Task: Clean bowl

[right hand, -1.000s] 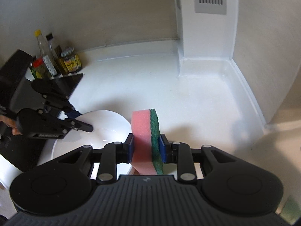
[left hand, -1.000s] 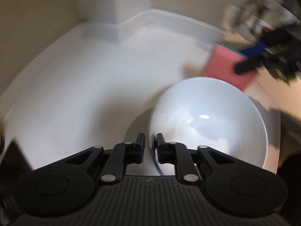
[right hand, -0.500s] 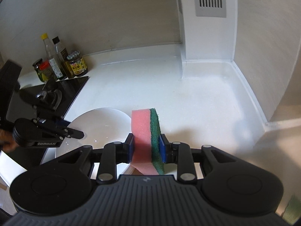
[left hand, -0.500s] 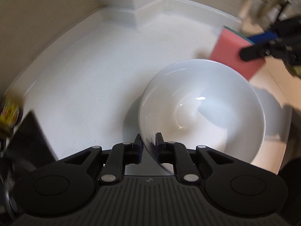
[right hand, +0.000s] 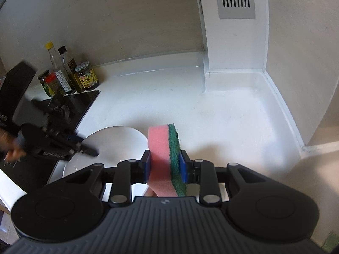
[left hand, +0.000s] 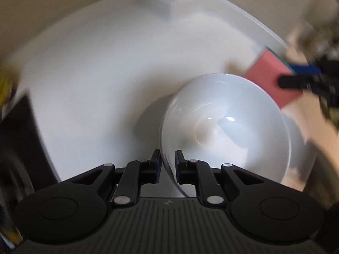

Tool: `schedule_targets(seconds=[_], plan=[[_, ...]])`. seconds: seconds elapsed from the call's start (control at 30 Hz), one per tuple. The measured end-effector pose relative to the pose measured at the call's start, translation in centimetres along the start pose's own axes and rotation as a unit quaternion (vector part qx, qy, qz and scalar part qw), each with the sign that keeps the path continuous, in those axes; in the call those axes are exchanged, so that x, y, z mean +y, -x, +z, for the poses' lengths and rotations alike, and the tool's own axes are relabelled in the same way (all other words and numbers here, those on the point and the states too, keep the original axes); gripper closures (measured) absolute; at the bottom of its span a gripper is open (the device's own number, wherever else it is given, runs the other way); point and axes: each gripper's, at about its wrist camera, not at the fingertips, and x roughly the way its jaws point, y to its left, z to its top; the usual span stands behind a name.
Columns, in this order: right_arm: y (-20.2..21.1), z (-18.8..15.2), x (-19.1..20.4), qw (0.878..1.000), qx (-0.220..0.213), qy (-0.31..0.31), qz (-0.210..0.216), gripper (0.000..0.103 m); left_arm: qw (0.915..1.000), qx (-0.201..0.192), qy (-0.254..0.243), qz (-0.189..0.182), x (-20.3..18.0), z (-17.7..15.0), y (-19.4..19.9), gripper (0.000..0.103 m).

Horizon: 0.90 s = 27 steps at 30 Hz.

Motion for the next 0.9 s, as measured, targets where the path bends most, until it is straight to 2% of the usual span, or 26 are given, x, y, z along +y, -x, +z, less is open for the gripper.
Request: schedule_targets(seconds=[0.03, 0.07, 0.17, 0.27, 0.4, 0.57, 0.6, 0.7, 0.8, 0.9], plan=[[0.1, -0.1, 0.0, 1.0, 0.0, 0.0, 0.001, 0.079, 0.9994, -0.001, 0.035, -0.005, 0.4, -0.4, -0.1, 0.09], [0.2, -0.3, 0.2, 1.0, 0.002, 0.002, 0.003, 0.079, 0.9993, -0.003, 0.036, -0.004, 0.4, -0.7, -0.3, 0.09], [0.8, -0.6, 0.7, 1.0, 0.01, 0.012, 0.009, 0.079, 0.9998, 0.0, -0.017, 0.01, -0.4, -1.2, -0.1, 0.09], [1.4, -1.2, 1.5, 0.999, 0.024, 0.032, 0.015, 0.079, 0.9951, 0.022, -0.096, 0.015, -0.7, -0.8, -0.1, 0.091], [2.0, -1.3, 1.9, 0.998, 0.038, 0.045, 0.025, 0.079, 0.9809, 0.034, -0.192, 0.002, -0.9, 0.4, -0.4, 0.091], [0.7, 0.0, 1.7, 0.998, 0.036, 0.049, 0.019, 0.079, 0.956, 0.03, -0.29, -0.036, -2.2, 2.2, -1.1, 0.091], [0.4, 0.3, 1.7, 0.998, 0.036, 0.051, 0.016, 0.079, 0.9578, 0.029, -0.284, -0.038, -2.1, 2.3, -1.1, 0.091], [-0.2, 0.7, 1.4, 0.998, 0.034, 0.045, 0.019, 0.079, 0.9739, 0.019, -0.223, -0.037, -1.5, 2.3, -0.7, 0.091], [-0.1, 0.5, 1.1, 0.999, 0.028, 0.032, 0.022, 0.079, 0.9942, 0.009, -0.103, -0.03, -0.3, -0.1, 0.5, 0.089], [0.2, -0.1, 1.2, 0.999, 0.02, 0.023, 0.022, 0.079, 0.9997, -0.003, 0.01, -0.022, 0.7, -2.3, 1.6, 0.09]])
